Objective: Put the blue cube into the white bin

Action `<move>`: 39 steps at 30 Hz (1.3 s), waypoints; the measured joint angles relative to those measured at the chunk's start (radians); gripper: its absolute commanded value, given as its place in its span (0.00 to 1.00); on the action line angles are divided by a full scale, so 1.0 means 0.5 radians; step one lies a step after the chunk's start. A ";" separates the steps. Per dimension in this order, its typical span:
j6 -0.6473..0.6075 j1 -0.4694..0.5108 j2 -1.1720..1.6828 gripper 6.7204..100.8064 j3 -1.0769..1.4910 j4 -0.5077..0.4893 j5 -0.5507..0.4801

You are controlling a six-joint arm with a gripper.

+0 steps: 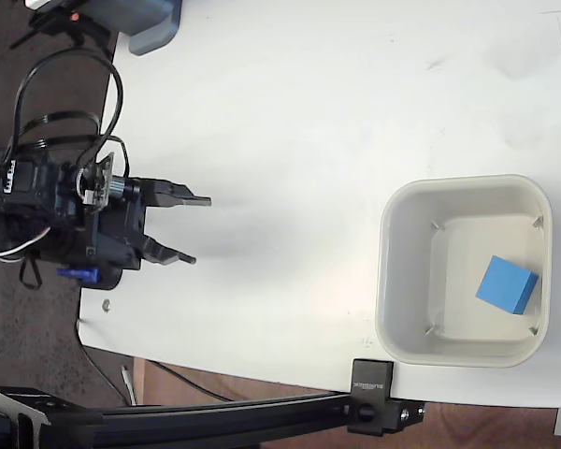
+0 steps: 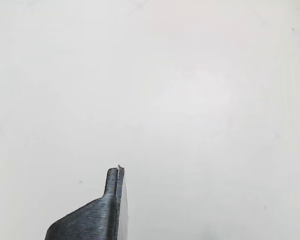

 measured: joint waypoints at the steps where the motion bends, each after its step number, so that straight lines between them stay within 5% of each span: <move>1: 0.000 -0.012 0.092 0.99 0.067 0.000 0.000; 7: 0.018 -0.153 0.417 0.99 0.288 0.049 0.052; 39: 0.015 -0.101 0.430 0.99 0.295 0.064 0.003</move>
